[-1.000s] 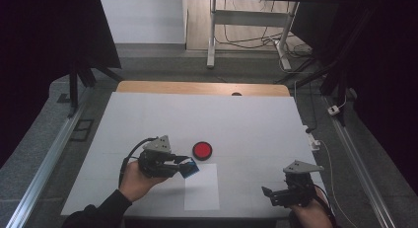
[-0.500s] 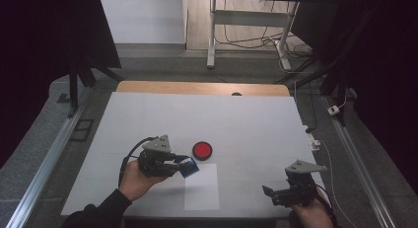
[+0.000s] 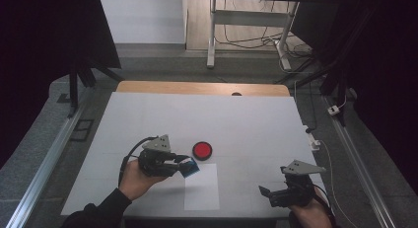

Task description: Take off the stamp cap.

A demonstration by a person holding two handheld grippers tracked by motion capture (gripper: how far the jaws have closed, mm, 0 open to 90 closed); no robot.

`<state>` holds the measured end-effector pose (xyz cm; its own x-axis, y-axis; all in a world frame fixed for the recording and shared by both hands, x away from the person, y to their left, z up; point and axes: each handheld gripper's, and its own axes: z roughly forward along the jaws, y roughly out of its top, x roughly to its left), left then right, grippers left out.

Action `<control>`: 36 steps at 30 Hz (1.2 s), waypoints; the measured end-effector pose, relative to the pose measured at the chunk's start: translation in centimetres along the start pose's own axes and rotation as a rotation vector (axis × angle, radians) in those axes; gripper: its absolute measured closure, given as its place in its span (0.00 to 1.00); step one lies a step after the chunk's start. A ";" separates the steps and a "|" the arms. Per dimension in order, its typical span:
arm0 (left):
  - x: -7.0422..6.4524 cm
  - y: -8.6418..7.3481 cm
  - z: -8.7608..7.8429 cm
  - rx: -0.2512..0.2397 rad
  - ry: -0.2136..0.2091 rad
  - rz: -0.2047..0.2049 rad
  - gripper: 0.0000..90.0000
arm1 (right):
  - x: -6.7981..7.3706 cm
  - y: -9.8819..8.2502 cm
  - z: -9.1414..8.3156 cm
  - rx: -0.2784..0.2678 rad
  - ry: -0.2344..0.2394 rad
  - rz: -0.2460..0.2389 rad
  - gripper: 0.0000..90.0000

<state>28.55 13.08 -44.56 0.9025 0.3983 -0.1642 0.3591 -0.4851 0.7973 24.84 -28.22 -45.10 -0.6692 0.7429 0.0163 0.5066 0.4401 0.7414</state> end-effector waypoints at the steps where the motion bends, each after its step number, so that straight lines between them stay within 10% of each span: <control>1: 0.0 0.0 0.0 -0.001 -0.003 0.000 0.78 | 0.1 0.0 0.0 -0.006 0.005 -0.003 0.00; 36: 0.4 0.6 0.2 -0.016 -0.029 0.039 0.78 | 2.6 3.2 3.5 -0.088 0.225 -0.129 0.00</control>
<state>29.14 12.81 -44.23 0.9225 0.3560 -0.1493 0.3196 -0.4873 0.8126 26.63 -23.17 -45.02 -0.8342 0.5482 0.0590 0.3664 0.4710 0.8024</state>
